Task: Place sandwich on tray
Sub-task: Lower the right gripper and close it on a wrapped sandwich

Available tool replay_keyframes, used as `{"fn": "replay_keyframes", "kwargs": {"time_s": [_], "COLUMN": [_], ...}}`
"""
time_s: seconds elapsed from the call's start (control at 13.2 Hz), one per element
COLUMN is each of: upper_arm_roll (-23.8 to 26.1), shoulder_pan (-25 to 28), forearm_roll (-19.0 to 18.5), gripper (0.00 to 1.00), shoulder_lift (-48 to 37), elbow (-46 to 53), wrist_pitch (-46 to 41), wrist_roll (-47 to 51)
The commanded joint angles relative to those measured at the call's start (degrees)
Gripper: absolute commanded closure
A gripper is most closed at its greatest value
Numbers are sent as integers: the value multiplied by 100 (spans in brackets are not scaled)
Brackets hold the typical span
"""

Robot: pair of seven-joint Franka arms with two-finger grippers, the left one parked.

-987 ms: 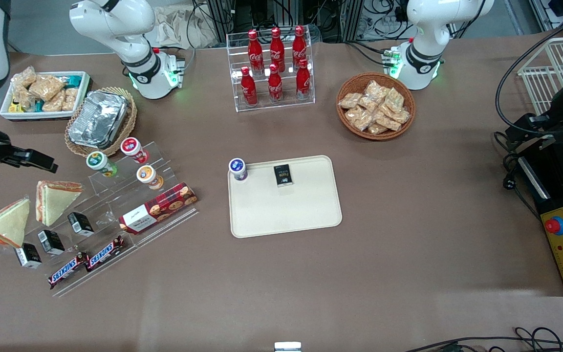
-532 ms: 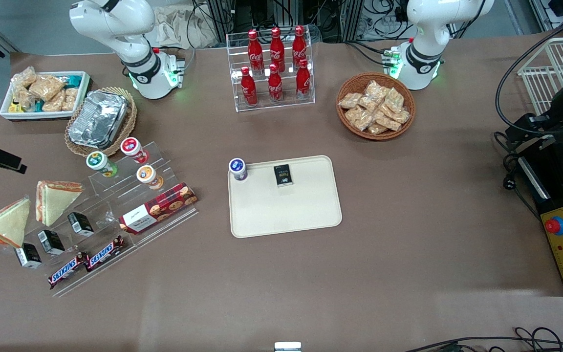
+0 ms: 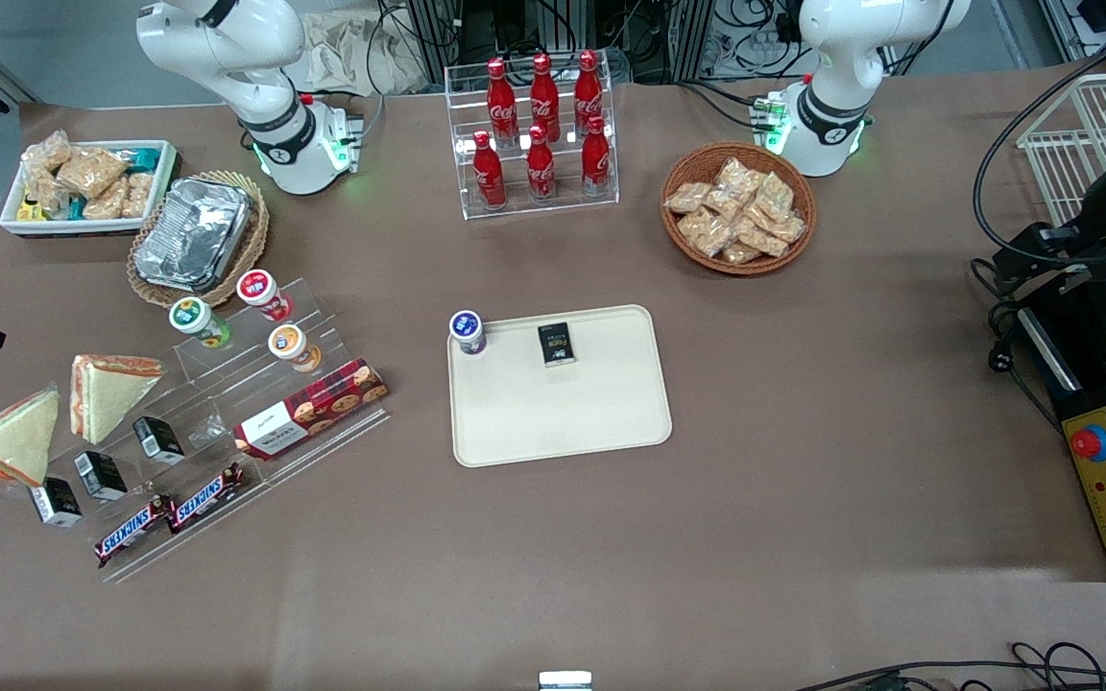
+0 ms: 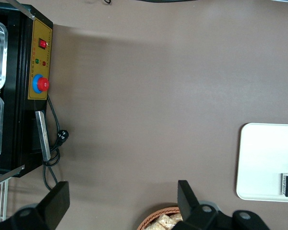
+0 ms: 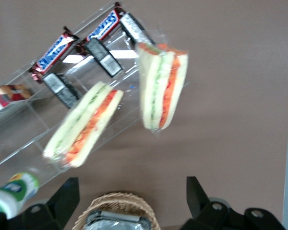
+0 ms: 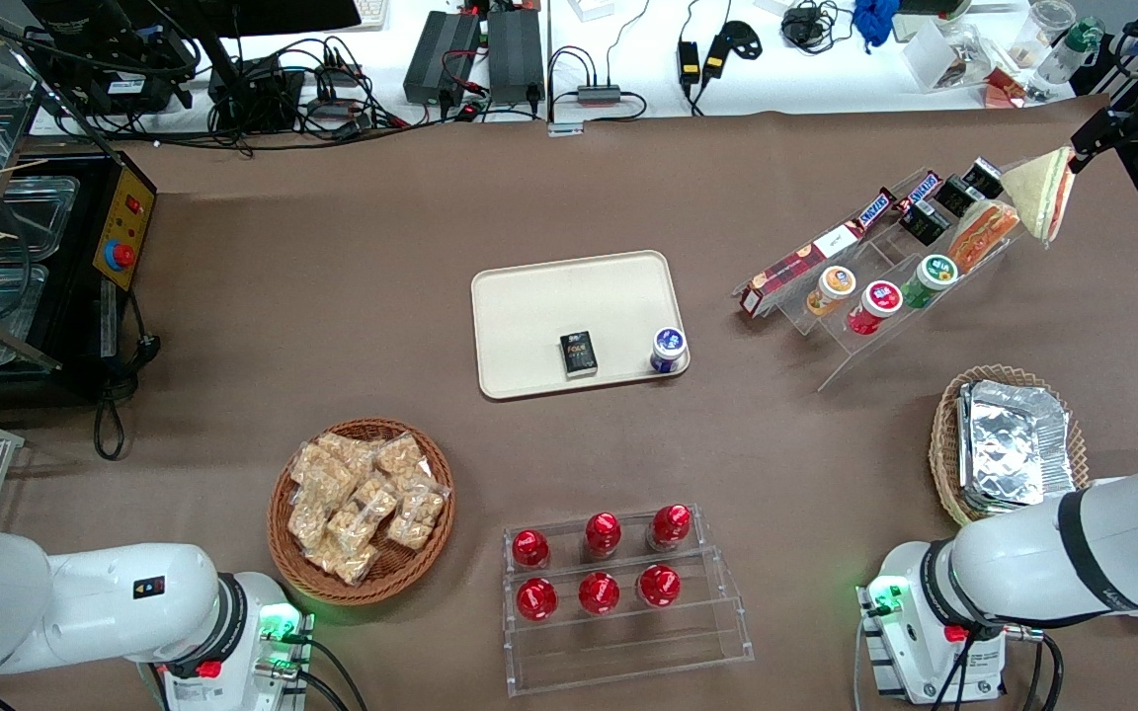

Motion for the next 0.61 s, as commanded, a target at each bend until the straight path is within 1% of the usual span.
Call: {"fn": "replay_keyframes", "kwargs": {"time_s": [0.0, 0.23, 0.38, 0.53], "upper_arm_roll": [2, -7, 2, -7], "shoulder_pan": [-93, -198, -313, -374], "forearm_roll": [149, 606, 660, 949], "gripper": [1, 1, 1, 1], "shoulder_lift": [301, 635, 811, 995], "elbow": [8, 8, 8, 8], "wrist_pitch": [383, 735, 964, 1087], "wrist_roll": [-276, -715, -891, -1040]}}
